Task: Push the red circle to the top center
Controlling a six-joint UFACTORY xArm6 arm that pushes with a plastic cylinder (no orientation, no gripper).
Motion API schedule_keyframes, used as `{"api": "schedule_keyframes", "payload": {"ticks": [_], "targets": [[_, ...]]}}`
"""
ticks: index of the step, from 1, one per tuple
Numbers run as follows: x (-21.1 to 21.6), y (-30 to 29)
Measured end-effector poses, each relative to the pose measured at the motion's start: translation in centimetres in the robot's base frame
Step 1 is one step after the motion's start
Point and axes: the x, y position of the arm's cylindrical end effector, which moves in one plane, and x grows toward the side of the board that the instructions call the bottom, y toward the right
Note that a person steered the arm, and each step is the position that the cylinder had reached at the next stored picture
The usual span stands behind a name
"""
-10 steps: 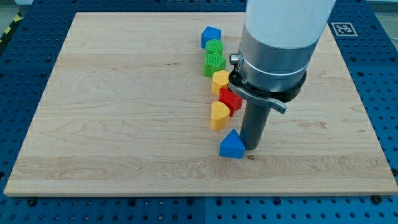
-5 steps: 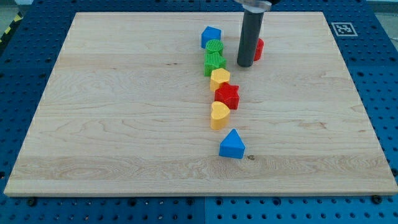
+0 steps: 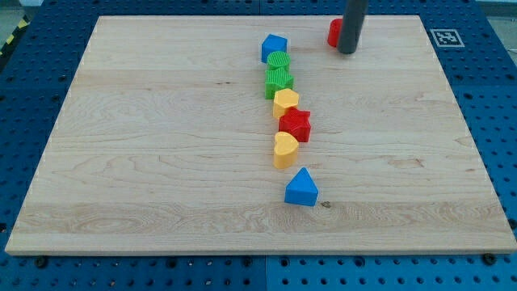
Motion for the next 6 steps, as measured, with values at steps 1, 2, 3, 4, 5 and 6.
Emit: {"api": "schedule_keyframes", "payload": {"ticks": [1, 2, 3, 4, 5, 6], "targets": [[-1.1, 2.8], [-3.7, 2.8], [-4.5, 2.4], [-4.5, 2.4], [-3.8, 2.2], [-3.3, 0.7]]}}
